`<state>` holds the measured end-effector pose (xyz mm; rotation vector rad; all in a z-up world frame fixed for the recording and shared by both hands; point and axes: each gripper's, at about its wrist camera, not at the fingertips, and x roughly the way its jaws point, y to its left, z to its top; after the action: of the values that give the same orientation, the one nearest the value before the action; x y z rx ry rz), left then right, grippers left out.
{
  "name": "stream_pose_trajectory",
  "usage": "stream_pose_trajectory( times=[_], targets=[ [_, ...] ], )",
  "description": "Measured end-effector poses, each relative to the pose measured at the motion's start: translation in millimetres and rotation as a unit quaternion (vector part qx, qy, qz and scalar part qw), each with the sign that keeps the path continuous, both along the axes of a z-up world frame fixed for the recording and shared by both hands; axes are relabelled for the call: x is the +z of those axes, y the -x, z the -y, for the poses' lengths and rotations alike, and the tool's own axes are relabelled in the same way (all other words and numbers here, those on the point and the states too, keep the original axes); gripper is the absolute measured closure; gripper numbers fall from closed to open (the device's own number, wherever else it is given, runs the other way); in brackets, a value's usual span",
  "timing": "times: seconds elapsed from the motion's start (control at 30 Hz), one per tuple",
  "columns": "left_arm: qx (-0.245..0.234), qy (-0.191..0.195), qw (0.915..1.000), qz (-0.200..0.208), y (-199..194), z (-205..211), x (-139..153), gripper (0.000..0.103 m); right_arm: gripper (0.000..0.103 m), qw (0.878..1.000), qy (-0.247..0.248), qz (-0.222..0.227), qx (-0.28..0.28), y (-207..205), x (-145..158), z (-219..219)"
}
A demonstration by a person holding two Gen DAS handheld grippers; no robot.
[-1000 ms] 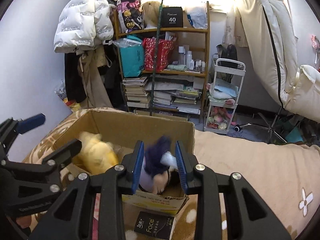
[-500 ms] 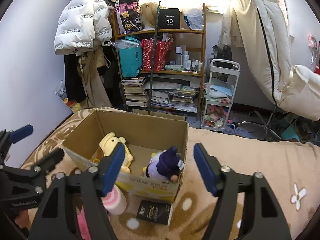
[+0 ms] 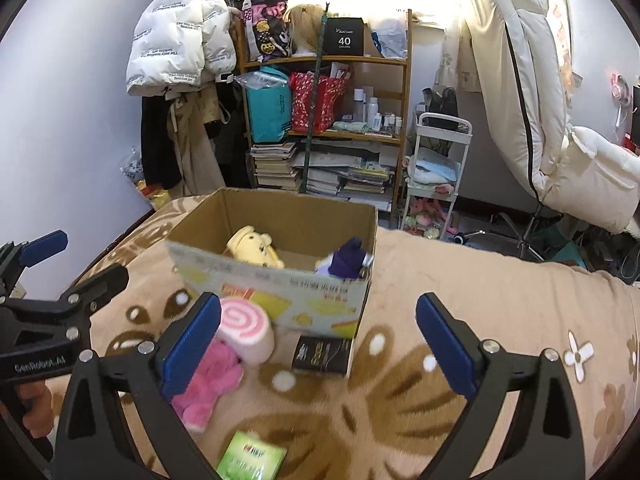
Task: Organize soft objects
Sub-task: 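Open both grippers to release the yellow plush and doll into the box, then lower both grippers toward the pink bear and green tissue pack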
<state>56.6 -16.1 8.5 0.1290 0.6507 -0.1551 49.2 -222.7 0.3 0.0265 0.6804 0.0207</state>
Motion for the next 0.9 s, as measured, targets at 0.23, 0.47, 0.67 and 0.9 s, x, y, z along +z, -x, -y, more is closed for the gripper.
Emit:
stream_pose_trajectory(
  times=[0.23,0.47,0.67,0.9],
  targets=[
    [0.01,-0.005,0.9995,-0.03,11,-7,-4,0.001,0.001,1.0,0.013,-0.024,0.002,24,-6,-11],
    [0.018,-0.009,0.9984,-0.054,11,-10,-10,0.001,0.001,0.998,0.023,-0.059,0.006,29,-19,-19],
    [0.022,-0.008,0.997,-0.074,5,-11,-19,0.001,0.001,0.997,0.017,-0.076,0.01,25,-28,-20],
    [0.01,-0.012,0.9927,-0.119,-4,-4,-40,0.001,0.001,0.993,-0.011,-0.117,0.006,15,-46,-16]
  ],
)
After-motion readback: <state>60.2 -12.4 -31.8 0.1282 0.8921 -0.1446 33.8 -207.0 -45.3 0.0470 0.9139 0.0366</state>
